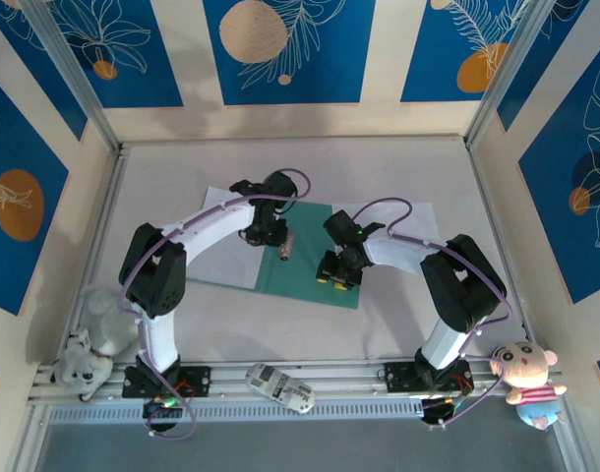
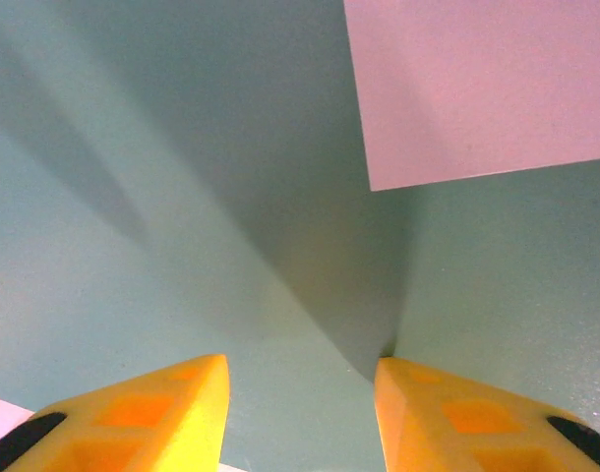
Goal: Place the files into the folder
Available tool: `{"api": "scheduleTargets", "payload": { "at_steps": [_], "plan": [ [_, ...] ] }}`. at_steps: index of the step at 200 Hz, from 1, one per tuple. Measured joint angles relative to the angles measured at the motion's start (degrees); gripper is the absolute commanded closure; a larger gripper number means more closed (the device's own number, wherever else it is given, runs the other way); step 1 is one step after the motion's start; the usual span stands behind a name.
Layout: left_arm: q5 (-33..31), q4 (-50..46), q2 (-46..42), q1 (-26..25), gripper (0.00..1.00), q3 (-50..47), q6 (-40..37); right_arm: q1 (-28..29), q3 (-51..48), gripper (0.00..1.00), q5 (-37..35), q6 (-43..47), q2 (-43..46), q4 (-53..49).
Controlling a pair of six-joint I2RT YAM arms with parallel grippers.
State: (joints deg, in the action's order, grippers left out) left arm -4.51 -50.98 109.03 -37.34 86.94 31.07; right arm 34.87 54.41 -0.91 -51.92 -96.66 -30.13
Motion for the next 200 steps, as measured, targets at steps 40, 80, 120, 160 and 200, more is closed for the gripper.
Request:
{"api": "scheduleTargets", "payload": {
  "at_steps": [40,80,120,160,200],
  "plan": [
    [1.3,2.1,0.3,0.0,0.86,-4.6,-0.2,0.0,0.2,0.55,0.0,0.2,-0.1,-0.2],
    [0.8,2.9,4.2,0.1,0.87,-0.8,-2.8,0.0,0.4,0.55,0.0,0.4,-0.3,-0.5],
    [-1.4,3.5,10.8,1.5,0.88,12.1,-7.0,0.2,0.5,0.55,0.0,0.5,-0.3,-0.5],
    [-1.5,3.8,16.9,2.2,0.87,22.7,-9.4,0.4,0.6,0.55,-0.2,0.7,-0.3,-0.5],
    [-0.2,3.6,17.8,2.8,0.82,24.3,-10.2,0.4,0.6,0.55,-0.2,0.8,-0.3,-0.6]
  ]
}}
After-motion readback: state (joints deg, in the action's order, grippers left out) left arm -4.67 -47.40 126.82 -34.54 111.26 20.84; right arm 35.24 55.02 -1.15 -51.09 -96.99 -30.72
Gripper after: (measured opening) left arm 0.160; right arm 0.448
